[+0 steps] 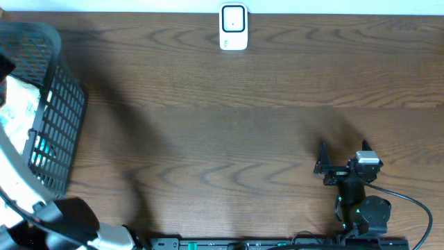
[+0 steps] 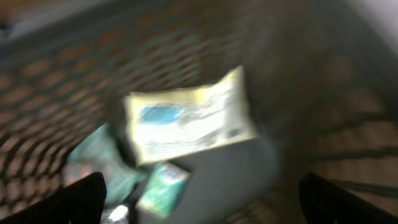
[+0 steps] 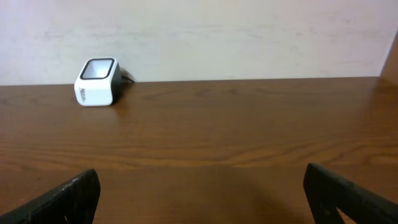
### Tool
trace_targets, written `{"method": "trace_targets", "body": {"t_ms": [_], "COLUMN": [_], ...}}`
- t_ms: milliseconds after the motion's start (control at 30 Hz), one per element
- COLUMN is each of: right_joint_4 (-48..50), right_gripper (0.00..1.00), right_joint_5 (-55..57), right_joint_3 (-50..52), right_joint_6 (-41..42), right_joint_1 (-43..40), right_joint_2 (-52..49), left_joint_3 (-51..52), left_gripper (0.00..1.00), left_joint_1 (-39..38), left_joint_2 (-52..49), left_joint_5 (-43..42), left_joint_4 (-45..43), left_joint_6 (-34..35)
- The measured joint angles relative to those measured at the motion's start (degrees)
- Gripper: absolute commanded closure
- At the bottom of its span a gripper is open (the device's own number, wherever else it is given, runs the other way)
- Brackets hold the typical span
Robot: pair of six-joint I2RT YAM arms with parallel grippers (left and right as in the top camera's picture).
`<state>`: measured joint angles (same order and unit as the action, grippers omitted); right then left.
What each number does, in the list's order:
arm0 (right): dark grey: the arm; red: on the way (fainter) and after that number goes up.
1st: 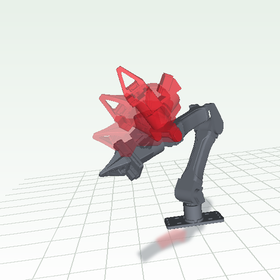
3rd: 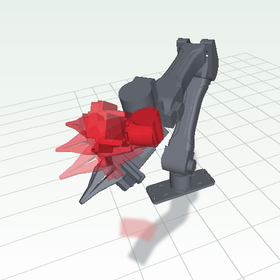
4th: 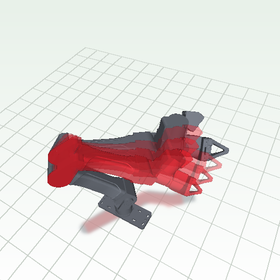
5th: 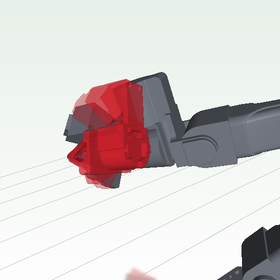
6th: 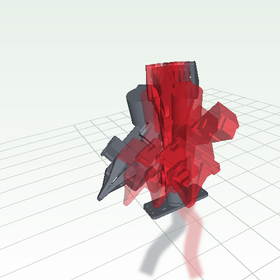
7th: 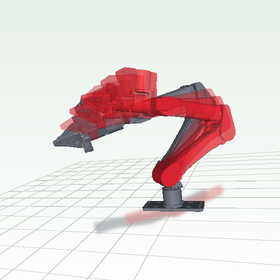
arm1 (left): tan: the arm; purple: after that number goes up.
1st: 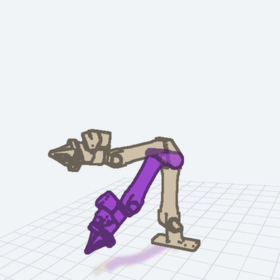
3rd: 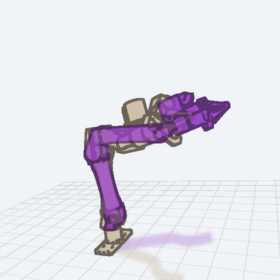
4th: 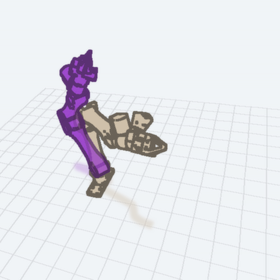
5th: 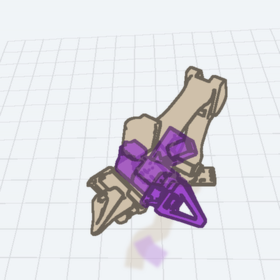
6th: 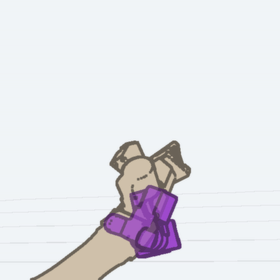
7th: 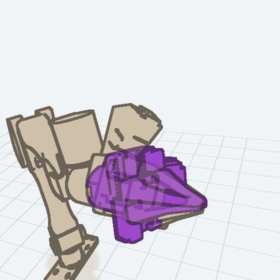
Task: Scan the item barcode
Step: 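Grasp the white-and-yellow snack bag in the basket with the left gripper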
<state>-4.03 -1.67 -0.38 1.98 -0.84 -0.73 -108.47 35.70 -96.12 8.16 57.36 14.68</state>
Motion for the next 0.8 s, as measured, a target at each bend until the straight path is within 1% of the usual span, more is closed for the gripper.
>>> {"method": "trace_targets", "body": {"t_ms": [67,167,367,433,600,800], "right_joint_4": [0.0,0.0,0.0,0.0,0.0,0.0], "right_gripper": [0.01,0.01,0.01,0.01,0.01,0.01], "right_joint_5": [0.0,0.0,0.0,0.0,0.0,0.0], "right_joint_3": [0.0,0.0,0.0,0.0,0.0,0.0], "right_joint_6": [0.0,0.0,0.0,0.0,0.0,0.0], "right_joint_1": [0.0,0.0,0.0,0.0,0.0,0.0], "right_joint_2": [0.0,0.0,0.0,0.0,0.0,0.0], "left_joint_3": [0.0,0.4,1.5,1.9,2.0,2.0], "left_gripper": [0.02,0.02,0.02,0.03,0.02,0.02], "left_joint_1": [2.2,3.7,3.8,3.6,2.7,0.9], "left_joint_2": [-2.9,-7.3,-17.0,-19.6,-24.9,-30.4], "left_joint_5": [1.3,1.4,1.2,1.2,1.2,-1.5], "left_joint_4": [2.5,2.8,2.4,1.1,-1.7,-3.7], "left_joint_6": [0.5,0.8,0.9,0.0,-6.5,-16.7]}}
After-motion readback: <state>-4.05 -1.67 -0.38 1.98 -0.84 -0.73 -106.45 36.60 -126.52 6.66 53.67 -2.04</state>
